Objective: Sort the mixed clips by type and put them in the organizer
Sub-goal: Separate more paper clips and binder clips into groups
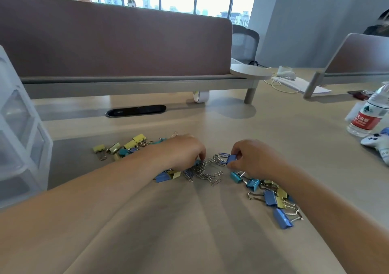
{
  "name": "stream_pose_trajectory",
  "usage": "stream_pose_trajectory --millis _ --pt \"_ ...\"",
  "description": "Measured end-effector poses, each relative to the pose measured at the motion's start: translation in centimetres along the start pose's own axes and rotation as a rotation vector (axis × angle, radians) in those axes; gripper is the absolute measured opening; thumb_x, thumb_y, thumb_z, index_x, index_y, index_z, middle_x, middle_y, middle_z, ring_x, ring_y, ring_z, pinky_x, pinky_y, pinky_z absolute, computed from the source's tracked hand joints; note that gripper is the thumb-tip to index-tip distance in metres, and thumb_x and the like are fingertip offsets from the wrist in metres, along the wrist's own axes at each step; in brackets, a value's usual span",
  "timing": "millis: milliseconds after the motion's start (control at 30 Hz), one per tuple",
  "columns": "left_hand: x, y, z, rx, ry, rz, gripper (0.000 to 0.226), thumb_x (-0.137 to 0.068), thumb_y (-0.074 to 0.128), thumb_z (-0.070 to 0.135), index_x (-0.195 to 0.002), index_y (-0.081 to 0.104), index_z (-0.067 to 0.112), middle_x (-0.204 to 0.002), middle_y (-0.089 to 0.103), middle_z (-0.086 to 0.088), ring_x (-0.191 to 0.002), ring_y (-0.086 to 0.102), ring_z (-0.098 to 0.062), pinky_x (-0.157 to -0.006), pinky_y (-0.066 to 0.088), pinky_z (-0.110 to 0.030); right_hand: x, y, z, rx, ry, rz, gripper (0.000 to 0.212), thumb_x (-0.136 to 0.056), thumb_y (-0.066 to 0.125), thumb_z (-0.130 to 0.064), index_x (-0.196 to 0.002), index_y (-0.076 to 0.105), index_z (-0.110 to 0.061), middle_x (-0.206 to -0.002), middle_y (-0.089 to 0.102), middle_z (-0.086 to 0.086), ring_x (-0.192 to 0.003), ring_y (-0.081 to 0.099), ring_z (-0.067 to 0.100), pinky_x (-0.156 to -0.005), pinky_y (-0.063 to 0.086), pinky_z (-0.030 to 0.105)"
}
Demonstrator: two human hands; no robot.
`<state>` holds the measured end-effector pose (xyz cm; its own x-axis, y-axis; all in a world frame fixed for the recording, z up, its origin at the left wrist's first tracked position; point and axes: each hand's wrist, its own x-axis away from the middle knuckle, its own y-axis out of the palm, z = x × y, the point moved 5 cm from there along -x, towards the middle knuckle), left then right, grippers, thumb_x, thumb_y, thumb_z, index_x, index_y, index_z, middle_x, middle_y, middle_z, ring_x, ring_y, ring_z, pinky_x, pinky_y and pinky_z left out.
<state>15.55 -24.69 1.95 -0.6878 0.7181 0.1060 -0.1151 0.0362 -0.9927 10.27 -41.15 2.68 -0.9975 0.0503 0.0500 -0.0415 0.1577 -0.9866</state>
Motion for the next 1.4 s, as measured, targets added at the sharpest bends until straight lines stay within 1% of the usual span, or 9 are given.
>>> stream_pose_trajectory --millis 133,300,433,533,700,867,1000,1167,1400 --pt "0.0 0.1 -0.1 -0.001 -0.005 0.004 0.033 -0.093 0.057 0.012 -0.122 0.063 0.026 -0.110 0.061 0.001 -0.106 0.053 -0.019 -0.074 0.034 -0.023 0.0 0.2 0.0 -0.031 -0.002 0.006 0.027 -0.085 0.069 -0.044 -0.099 0.064 -0.022 -0.093 0.060 -0.005 -0.081 0.056 0.015 -0.070 0.048 0.032" --pt "0.0 0.5 -0.4 -0.016 0.003 0.011 0.027 -0.093 0.057 0.015 -0.119 0.063 0.022 -0.112 0.062 0.000 -0.106 0.054 -0.021 -0.075 0.036 -0.024 0.0 0.2 0.2 -0.060 -0.008 0.022 0.025 -0.085 0.068 -0.044 -0.098 0.064 -0.023 -0.091 0.059 -0.006 -0.081 0.055 0.014 -0.065 0.045 0.029" --pt "0.2 0.6 -0.6 -0.001 0.026 0.064 0.016 -0.090 0.057 0.015 -0.104 0.059 0.023 -0.095 0.050 0.005 -0.097 0.051 -0.019 -0.072 0.034 -0.027 0.0 0.3 0.5 -0.073 -0.011 0.043 0.025 -0.086 0.067 -0.044 -0.098 0.063 -0.023 -0.092 0.060 -0.005 -0.080 0.054 0.013 -0.063 0.043 0.027" --pt "0.4 0.6 -0.6 0.014 0.023 0.088 0.015 -0.088 0.056 0.012 -0.095 0.053 0.026 -0.093 0.049 0.006 -0.095 0.051 -0.021 -0.071 0.037 -0.030 0.1 0.4 0.5 -0.085 -0.013 0.047 0.024 -0.086 0.068 -0.044 -0.097 0.063 -0.023 -0.091 0.060 -0.005 -0.080 0.054 0.013 -0.066 0.046 0.028" --pt "0.6 0.9 -0.3 0.027 0.032 0.068 0.022 -0.088 0.054 0.011 -0.106 0.057 0.022 -0.097 0.057 0.004 -0.096 0.052 -0.021 -0.075 0.042 -0.031 0.1 0.4 0.4 -0.090 -0.018 0.052 0.026 -0.085 0.068 -0.046 -0.098 0.063 -0.024 -0.092 0.060 -0.005 -0.081 0.055 0.013 -0.073 0.051 0.032" --pt "0.7 0.7 0.0 0.039 0.060 0.046 0.029 -0.088 0.054 0.012 -0.114 0.062 0.023 -0.088 0.056 0.008 -0.095 0.054 -0.019 -0.076 0.046 -0.032 0.2 0.4 0.4 -0.099 -0.018 0.051 0.027 -0.085 0.068 -0.047 -0.097 0.063 -0.024 -0.091 0.061 -0.005 -0.080 0.056 0.014 -0.073 0.052 0.034" --pt "0.6 0.6 0.0 0.055 0.050 0.046 0.033 -0.088 0.054 0.013 -0.118 0.064 0.023 -0.079 0.051 0.013 -0.088 0.052 -0.015 -0.072 0.040 -0.027 0.1 0.4 0.5 -0.113 -0.014 0.053 0.026 -0.085 0.068 -0.046 -0.097 0.063 -0.024 -0.090 0.061 -0.005 -0.079 0.056 0.014 -0.070 0.050 0.031" --pt "0.8 0.7 -0.1 0.054 0.023 0.051 0.030 -0.087 0.055 0.015 -0.113 0.068 0.020 -0.094 0.067 0.001 -0.087 0.055 -0.017 -0.070 0.040 -0.025 0.2 0.6 0.4 -0.131 -0.014 0.054 0.027 -0.085 0.068 -0.046 -0.098 0.064 -0.023 -0.089 0.061 -0.005 -0.079 0.057 0.014 -0.071 0.051 0.033" --pt "1.0 1.3 -0.3 0.038 0.012 0.081 0.018 -0.086 0.055 0.017 -0.102 0.063 0.021 -0.102 0.063 -0.004 -0.098 0.056 -0.024 -0.082 0.050 -0.036 0.3 0.6 0.3 -0.135 -0.017 0.051 0.030 -0.085 0.068 -0.049 -0.100 0.064 -0.023 -0.093 0.061 -0.004 -0.082 0.056 0.014 -0.071 0.050 0.032"
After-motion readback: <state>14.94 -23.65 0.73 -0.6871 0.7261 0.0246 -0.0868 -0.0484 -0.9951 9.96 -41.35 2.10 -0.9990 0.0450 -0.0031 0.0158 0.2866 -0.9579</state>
